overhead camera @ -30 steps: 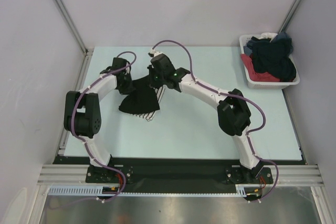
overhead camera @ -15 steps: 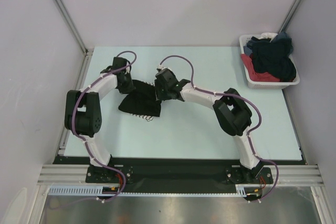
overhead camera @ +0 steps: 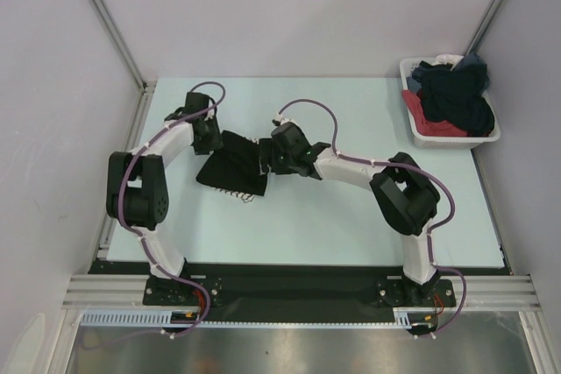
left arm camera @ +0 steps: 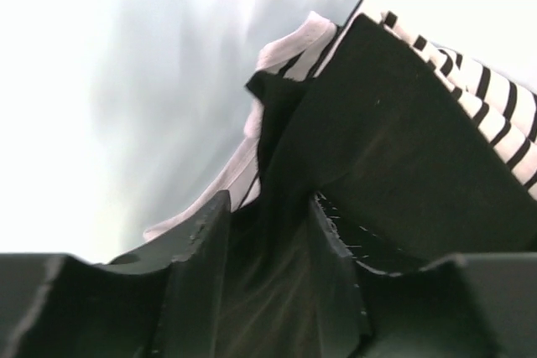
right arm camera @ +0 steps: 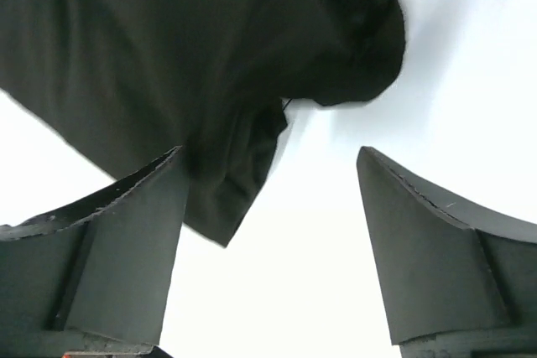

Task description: Fold and stack the tank tops

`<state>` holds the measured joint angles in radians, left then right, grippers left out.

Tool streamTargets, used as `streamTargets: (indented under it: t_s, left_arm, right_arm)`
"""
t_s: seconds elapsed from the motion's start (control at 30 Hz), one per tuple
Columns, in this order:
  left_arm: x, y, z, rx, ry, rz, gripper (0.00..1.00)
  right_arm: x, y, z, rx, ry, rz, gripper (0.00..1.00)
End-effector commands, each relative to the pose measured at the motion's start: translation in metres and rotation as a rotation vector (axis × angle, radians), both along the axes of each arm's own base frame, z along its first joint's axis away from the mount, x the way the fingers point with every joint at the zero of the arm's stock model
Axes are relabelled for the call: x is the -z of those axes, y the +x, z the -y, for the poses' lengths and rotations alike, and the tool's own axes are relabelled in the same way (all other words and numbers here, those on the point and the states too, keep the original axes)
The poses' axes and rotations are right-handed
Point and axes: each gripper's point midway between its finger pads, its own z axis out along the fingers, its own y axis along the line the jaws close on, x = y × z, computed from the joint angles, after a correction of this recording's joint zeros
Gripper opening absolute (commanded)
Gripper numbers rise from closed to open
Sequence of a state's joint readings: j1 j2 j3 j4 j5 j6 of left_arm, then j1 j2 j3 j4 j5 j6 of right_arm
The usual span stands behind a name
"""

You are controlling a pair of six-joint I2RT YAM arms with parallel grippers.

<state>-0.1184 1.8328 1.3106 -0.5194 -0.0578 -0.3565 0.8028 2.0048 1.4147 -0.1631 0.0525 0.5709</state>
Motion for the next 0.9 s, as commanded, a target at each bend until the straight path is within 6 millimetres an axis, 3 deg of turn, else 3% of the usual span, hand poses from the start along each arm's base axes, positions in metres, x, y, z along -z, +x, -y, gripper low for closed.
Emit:
streamTargets:
  t_s: [0.0,0.1,0.2,0.23,0.3,0.33,0.4,0.43,0.5,0.53,0.7,0.87]
  left_arm:
    - [-0.033,0.010,-0.015,-0.037,0.035,0.102,0.48]
    - [-0.035,0.006,-0.017,-0.048,0.038,0.100,0.53]
    - [-0.050,-0.003,-0.014,-0.055,0.014,0.148,0.67]
    - [-0.065,-0.006,-0.013,-0.055,0.005,0.187,0.69]
    - [-0.071,-0.015,-0.007,-0.055,-0.006,0.209,0.74]
    - [-0.086,-0.019,-0.005,-0.057,-0.012,0.248,0.75]
    - [-0.091,-0.030,0.006,-0.051,-0.038,0.275,0.77]
    - [-0.107,-0.035,0.010,-0.046,-0.057,0.324,0.77]
    - [-0.108,-0.048,0.020,-0.041,-0.086,0.349,0.78]
    - [-0.122,-0.054,0.021,-0.042,-0.109,0.395,0.78]
    - [-0.130,-0.084,0.044,0.001,-0.222,0.460,0.78]
    - [-0.123,-0.106,0.066,0.052,-0.289,0.446,0.77]
  right_arm:
    - [-0.046,0.001,-0.016,-0.029,0.112,0.089,0.86]
    - [-0.050,0.005,-0.015,-0.029,0.112,0.097,0.86]
    - [-0.052,0.008,-0.018,-0.038,0.164,0.070,0.86]
    - [-0.053,0.012,-0.017,-0.021,0.194,0.048,0.86]
    - [-0.055,0.013,-0.022,-0.030,0.254,0.018,0.86]
    - [-0.050,0.015,-0.018,-0.015,0.262,-0.004,0.87]
    - [-0.062,0.019,-0.026,-0.006,0.362,-0.005,0.87]
    - [-0.064,0.020,-0.026,0.004,0.399,-0.017,0.87]
    - [-0.067,0.024,-0.026,0.037,0.505,-0.051,0.89]
    - [-0.068,0.025,-0.026,0.049,0.535,-0.062,0.90]
    - [-0.064,0.026,-0.035,0.077,0.623,-0.132,0.91]
    - [-0.059,0.026,-0.034,0.106,0.639,-0.155,0.90]
